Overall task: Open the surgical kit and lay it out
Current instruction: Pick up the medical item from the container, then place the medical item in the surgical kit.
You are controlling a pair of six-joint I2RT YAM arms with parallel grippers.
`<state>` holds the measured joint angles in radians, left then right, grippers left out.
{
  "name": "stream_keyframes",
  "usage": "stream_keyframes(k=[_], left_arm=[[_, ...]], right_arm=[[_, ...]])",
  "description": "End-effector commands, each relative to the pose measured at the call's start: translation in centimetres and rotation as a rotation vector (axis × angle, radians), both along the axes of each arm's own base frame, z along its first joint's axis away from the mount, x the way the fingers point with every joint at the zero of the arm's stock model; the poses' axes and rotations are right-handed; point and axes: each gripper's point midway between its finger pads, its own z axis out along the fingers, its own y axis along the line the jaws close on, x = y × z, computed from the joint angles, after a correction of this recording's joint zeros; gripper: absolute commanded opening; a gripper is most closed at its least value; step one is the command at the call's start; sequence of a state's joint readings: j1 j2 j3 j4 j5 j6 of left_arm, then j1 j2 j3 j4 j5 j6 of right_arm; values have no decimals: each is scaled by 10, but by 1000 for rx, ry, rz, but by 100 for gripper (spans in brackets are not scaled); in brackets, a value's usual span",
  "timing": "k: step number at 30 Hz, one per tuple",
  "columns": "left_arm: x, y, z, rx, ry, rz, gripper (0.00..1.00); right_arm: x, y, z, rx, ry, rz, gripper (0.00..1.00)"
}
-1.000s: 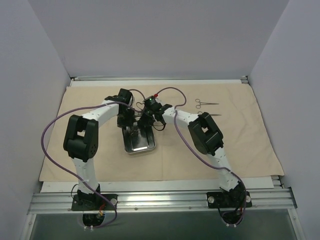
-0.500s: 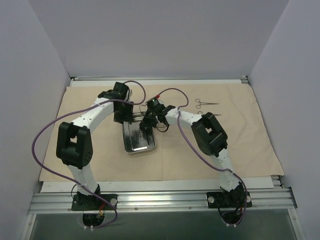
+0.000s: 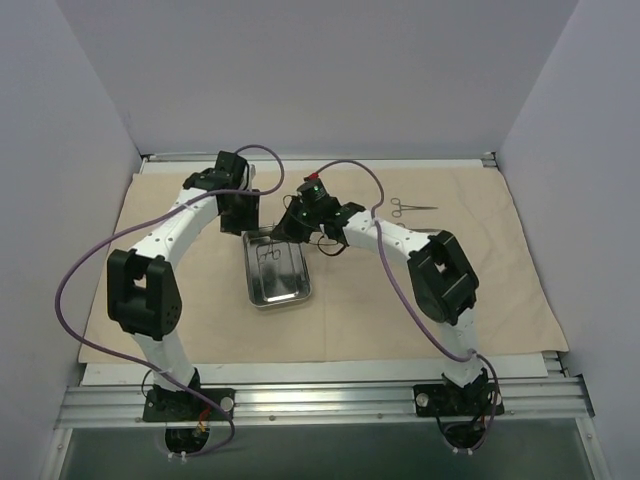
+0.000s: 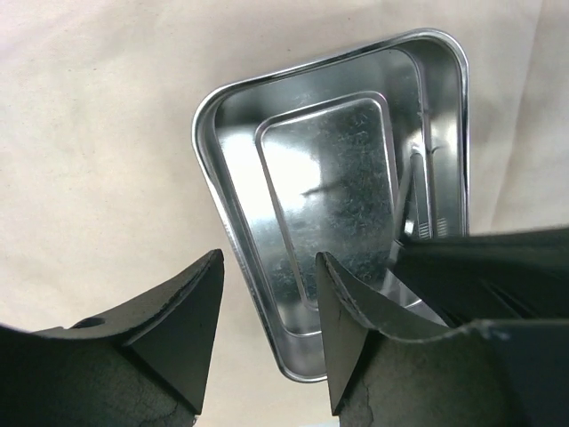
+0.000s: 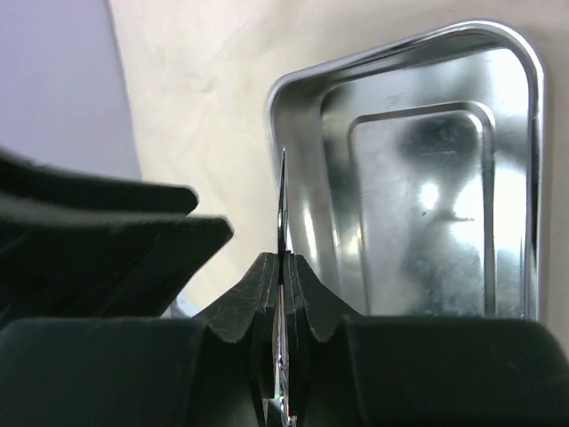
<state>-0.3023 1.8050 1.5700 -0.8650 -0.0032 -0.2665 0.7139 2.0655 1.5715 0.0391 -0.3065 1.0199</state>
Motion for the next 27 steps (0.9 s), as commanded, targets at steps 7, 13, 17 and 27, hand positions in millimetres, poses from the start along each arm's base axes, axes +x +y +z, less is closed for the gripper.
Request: stream_keyframes(k=[7,13,17,27], left_arm=[[-2,9,57,-166,-98,40,59],[-10,-8,58,-281,-105,34,59],[-20,-11,50,-305,-88,32,59],[-30,-19,62,-369,-100,7,59]], right_arm=[[34,-111,114,270,-246,-315,0],[36,-234,110,330,-307,-715,0],[19,-297,89,391,-306,-977,0],[-32,-407,9,385,-296,-1327,0]])
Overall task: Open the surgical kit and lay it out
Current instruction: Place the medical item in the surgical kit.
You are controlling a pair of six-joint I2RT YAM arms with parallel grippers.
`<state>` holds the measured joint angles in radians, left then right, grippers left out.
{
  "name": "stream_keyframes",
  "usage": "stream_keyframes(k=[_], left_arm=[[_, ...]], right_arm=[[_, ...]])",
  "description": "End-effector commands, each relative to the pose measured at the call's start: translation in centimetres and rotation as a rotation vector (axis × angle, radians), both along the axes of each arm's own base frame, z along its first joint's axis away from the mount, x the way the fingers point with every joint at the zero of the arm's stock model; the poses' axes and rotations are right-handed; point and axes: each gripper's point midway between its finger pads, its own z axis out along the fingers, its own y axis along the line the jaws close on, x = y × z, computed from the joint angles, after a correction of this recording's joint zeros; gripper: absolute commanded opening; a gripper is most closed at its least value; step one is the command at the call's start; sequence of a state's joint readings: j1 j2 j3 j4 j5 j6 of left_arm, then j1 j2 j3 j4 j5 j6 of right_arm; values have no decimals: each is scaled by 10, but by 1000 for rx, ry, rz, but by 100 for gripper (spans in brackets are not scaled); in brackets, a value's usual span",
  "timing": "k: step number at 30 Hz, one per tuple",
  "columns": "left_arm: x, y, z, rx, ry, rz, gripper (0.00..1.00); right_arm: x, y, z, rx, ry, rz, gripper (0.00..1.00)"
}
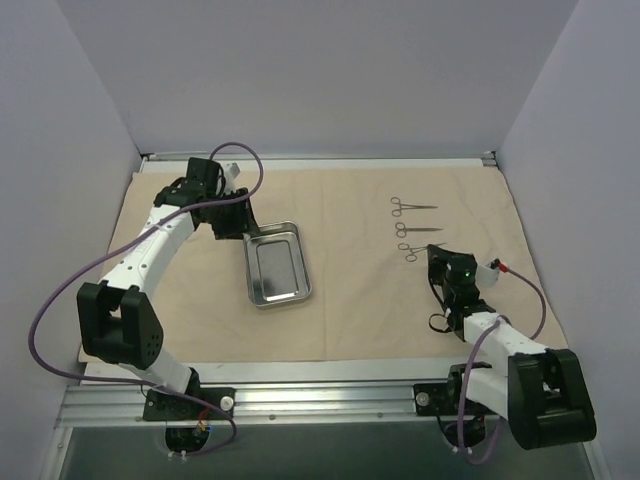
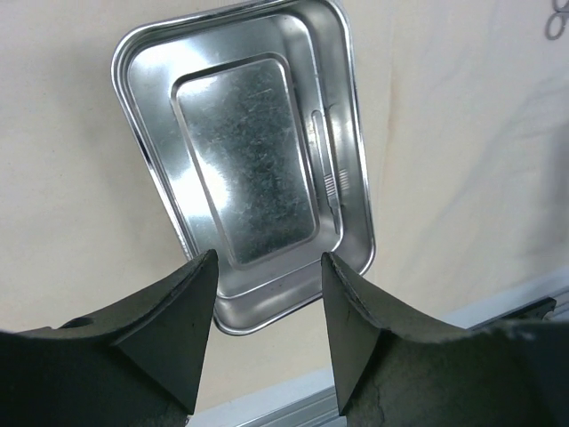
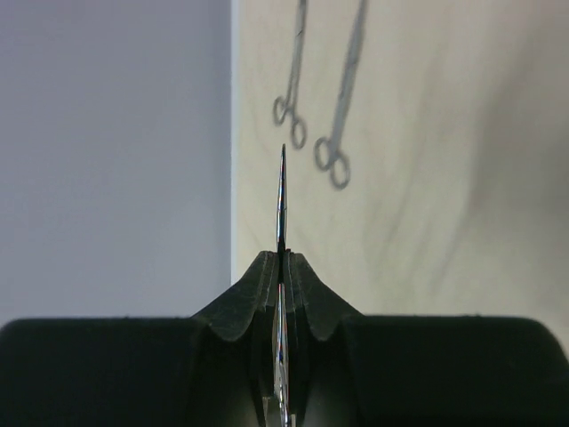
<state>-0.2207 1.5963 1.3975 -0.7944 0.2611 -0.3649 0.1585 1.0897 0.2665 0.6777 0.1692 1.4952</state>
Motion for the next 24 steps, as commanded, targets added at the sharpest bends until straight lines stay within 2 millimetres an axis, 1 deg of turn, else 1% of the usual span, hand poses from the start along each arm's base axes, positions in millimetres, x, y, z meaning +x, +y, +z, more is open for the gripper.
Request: stream_keyframes(k=[1,2,3,4,5,6,7,8,9,10,11,13,16,19,20,24], left_arm=[[7,-12,28,-85,-95,-15,59],[6,-13,30,-95,-101,-18,59],[6,-14,30,-99,-102,-21,59],[6,-14,31,-100,-105,-23,59],[8,-15,31,-100,-106,-27,59],[8,-14,31,-98,-105,-27,59],[9,-14,31,-96,-104,-28,59],[10,-14,34,-96,-113,-30,59],[10,-14,34,-95,-115,-30,59],[11,-13,34,-93,-116,-30,59],[10,-13,33,-89,-114,-29,59],[10,-11,30,-88,-106,-27,59],[9,-9,28,-89,-98,-24,59],[12,-7,30,-88,-102,-19,59],[12,-7,28,-88,-95,-21,59],[14,-9,26,-94,-87,-26,59]], right_arm=[[3,-36,5,48,-79,-122,0],[5,-48,6,44,-100,-147,0],[7,-48,-5,32,-65,-135,0],[10,-52,-10,6,-47,-116,0],[16,-57,-6,-2,-70,-121,0],[21,-59,-16,-2,-48,-117,0],[26,-59,-16,-14,-56,-101,0],[34,-54,-12,-11,-77,-63,0],[38,-56,-22,-14,-53,-63,0],[44,-56,-19,-17,-67,-62,0],[46,-51,-18,-13,-71,-26,0],[53,-49,-22,-26,-57,-10,0],[54,-48,-26,-29,-46,-4,0],[59,-49,-30,-44,-32,2,0],[61,-49,-29,-48,-31,5,0],[63,-51,-38,-38,-17,-17,0]])
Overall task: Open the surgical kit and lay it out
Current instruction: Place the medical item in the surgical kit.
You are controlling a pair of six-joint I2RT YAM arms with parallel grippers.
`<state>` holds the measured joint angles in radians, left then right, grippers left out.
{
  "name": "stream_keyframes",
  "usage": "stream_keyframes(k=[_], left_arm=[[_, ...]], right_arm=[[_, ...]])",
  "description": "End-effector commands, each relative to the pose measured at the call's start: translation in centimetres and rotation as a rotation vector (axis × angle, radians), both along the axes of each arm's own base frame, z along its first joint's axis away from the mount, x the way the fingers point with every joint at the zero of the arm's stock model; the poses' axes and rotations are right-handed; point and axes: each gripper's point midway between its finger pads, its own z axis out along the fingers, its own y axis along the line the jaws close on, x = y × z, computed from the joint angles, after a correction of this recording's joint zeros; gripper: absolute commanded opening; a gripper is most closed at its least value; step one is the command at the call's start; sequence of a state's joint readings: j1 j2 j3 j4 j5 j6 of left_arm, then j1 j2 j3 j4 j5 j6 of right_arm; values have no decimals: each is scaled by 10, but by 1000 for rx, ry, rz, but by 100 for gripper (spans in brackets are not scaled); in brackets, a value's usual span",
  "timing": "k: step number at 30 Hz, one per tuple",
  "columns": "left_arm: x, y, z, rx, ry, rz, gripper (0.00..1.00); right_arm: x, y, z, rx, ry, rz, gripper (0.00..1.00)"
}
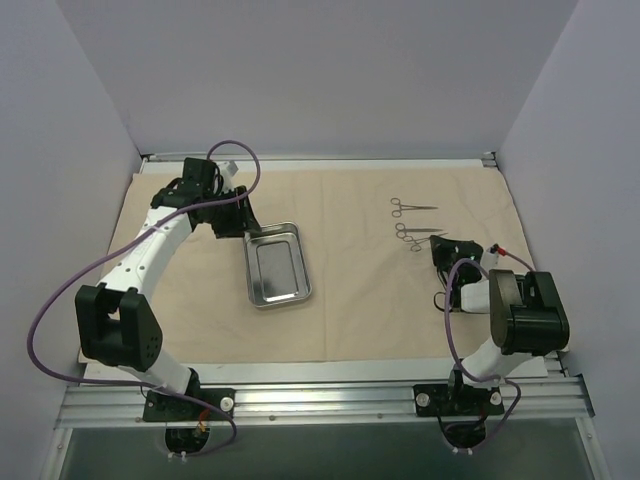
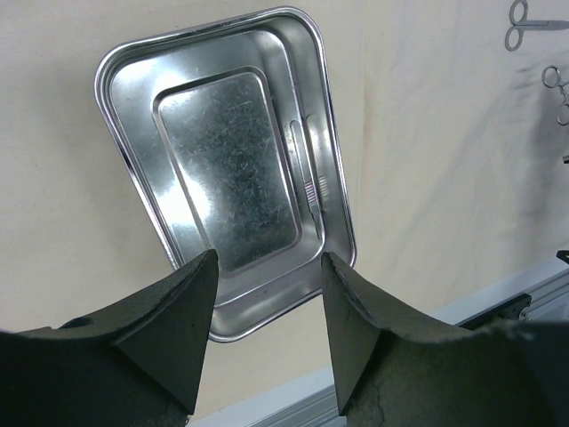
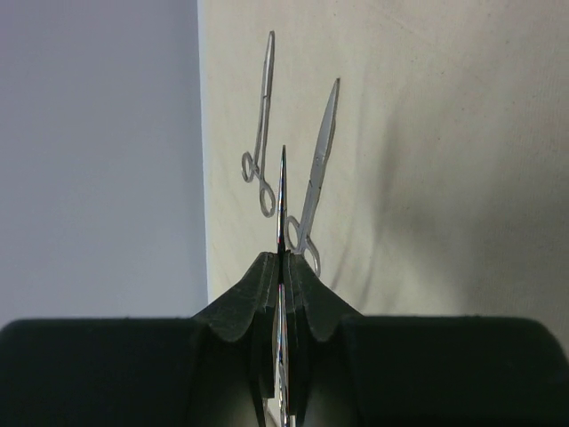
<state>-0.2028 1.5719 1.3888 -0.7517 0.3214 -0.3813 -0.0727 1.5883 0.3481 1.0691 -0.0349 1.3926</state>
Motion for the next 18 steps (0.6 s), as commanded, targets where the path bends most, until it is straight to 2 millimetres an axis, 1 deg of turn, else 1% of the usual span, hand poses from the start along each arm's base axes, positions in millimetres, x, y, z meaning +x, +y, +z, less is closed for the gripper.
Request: stream_keyframes(k=[1,2,4,8,12,14,16,18], left_arm=[[10,-4,13,-25,-46,-21,58],[10,-5,12,-25,-44,-23,58],[10,-4,11,-24,-42,-22,59],[10,-5,8,-21,-35,-26,58],[11,-5,8,-22,-32,-29,58],[11,-5,8,-23,-32,-28,58],[11,-5,8,-22,-32,-27,59],[10,-4,8,-18,-32,-27,58]], right_arm=[[12,-5,10,-18,-49,-23,0],[11,-3,10,-11,-50,-23,0],[8,-7,3,-15,-30,-51,0],[4,-4,-9,-8,1,-63,0],[5,5,-19,-1,20,-45,0],[3,16,-23,16,34,-35,0],[-1,16,-26,19,35,-61,0],[-3,18,-32,28,50,-49,0]])
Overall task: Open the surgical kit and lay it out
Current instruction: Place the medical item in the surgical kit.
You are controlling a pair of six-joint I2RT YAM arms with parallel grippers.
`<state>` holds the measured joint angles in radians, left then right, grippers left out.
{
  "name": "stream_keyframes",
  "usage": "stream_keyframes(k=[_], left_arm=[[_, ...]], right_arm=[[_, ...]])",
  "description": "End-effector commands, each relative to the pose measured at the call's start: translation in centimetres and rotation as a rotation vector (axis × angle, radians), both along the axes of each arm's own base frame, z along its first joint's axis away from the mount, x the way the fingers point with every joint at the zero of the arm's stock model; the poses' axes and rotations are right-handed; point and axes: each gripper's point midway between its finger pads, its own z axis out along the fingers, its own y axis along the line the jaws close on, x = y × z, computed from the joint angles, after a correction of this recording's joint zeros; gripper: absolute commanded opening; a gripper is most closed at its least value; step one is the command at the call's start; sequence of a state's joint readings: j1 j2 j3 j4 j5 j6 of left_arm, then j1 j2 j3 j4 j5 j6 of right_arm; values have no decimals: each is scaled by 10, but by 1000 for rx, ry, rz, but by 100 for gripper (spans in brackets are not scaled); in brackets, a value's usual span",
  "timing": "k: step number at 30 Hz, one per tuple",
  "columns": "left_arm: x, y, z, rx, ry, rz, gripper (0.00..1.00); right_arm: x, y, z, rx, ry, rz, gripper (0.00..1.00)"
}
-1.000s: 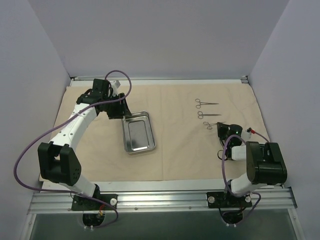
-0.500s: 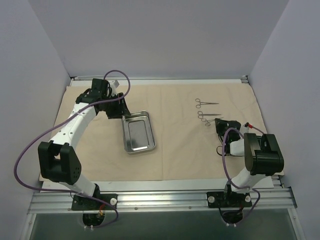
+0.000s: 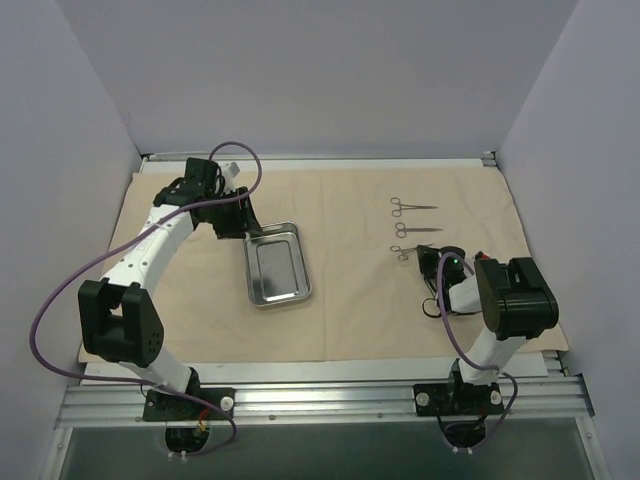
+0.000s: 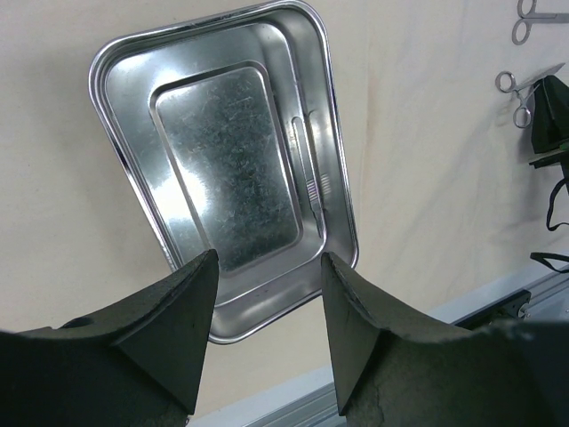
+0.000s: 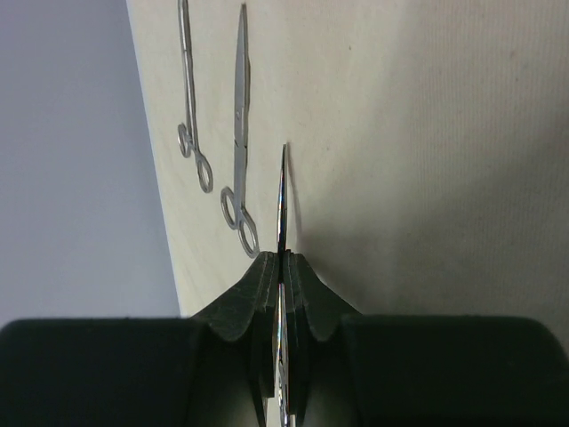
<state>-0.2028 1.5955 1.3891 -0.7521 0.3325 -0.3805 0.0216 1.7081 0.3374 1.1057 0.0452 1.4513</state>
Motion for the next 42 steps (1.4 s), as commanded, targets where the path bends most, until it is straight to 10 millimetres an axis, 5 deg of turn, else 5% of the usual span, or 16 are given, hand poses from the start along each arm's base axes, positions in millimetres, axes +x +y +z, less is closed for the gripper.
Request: stream_keyframes(k=[1,31,38,42], left_arm=[[9,-2,15,-15,-56,-19,58],[7,0,13,-17,-51,-19,58],[7,1,12,-15,-49,-18,59],[6,2,10,-15,-47,-16,59]], right_arm=[[3,-5,5,3,-30,-45,0],[9,-13,-8,14,-17,-67,0],[1,-30,-12,7,9,-120,0],[-4,-29,-12,-2,28,-114,7]])
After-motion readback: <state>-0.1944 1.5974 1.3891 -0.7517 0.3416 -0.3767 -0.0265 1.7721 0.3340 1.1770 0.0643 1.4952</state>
